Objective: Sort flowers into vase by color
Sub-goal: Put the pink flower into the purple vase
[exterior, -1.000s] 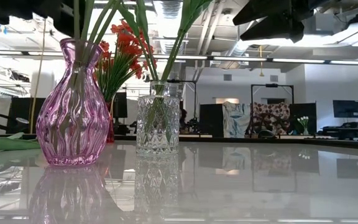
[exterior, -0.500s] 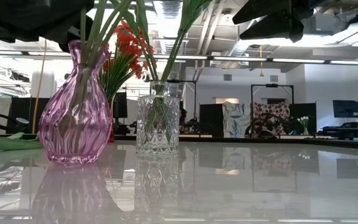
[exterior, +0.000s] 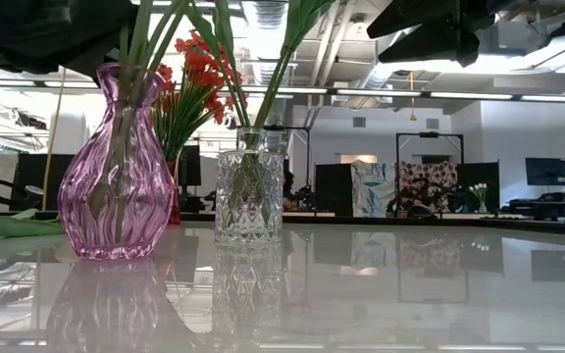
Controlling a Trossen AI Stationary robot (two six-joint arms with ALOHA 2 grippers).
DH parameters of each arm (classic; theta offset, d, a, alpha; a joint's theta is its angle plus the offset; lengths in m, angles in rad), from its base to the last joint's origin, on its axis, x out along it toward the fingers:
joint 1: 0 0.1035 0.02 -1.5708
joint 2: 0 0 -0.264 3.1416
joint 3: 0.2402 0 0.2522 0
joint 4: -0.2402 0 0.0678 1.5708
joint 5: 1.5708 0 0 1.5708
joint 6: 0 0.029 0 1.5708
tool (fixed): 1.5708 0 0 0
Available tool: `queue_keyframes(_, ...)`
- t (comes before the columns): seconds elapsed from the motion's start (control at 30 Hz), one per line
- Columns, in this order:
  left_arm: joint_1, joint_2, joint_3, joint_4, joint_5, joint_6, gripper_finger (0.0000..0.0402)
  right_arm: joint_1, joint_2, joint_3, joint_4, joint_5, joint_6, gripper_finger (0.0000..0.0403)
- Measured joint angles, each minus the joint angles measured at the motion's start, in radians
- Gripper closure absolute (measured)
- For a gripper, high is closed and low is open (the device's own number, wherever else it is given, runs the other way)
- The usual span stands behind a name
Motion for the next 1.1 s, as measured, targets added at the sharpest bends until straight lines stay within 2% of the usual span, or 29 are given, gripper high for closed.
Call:
queue_keyframes(0.5,0.000,0.000,0.000,-0.022,0.008,0.010,0.0391,0.000,0.000,0.000,0.000,-0.001,0.002,0.0138)
queue_keyframes(0.83,-0.003,-0.001,0.000,-0.029,0.029,0.026,0.0330,0.000,0.000,0.000,0.000,-0.001,0.002,0.0138)
queue_keyframes(1.1,-0.003,-0.073,0.000,-0.152,0.027,0.025,0.0295,0.000,0.000,0.000,0.000,-0.002,0.002,0.0138)
